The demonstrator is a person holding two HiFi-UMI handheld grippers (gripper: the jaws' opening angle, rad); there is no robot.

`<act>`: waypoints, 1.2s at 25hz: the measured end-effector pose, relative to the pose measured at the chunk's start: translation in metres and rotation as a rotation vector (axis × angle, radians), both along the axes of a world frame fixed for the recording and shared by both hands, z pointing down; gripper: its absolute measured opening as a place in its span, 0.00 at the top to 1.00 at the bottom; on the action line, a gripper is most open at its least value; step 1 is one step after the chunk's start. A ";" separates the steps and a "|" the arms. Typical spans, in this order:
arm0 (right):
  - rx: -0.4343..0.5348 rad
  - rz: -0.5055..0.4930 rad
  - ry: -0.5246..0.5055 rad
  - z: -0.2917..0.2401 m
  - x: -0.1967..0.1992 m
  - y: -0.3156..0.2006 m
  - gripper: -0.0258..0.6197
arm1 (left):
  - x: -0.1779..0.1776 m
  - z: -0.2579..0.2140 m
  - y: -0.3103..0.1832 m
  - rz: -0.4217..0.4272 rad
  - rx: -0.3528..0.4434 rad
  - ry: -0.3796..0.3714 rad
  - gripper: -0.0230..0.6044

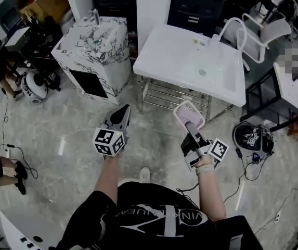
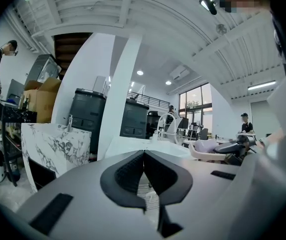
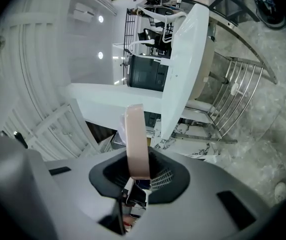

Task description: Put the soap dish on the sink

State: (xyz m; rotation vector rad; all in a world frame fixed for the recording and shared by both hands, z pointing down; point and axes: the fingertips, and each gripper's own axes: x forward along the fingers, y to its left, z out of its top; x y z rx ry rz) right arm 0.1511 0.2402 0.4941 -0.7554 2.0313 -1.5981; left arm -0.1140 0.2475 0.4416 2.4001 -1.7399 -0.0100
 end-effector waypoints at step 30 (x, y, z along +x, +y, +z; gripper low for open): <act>-0.034 -0.086 0.015 0.012 -0.096 -0.198 0.84 | -0.058 0.009 -0.188 0.021 -0.010 0.018 0.94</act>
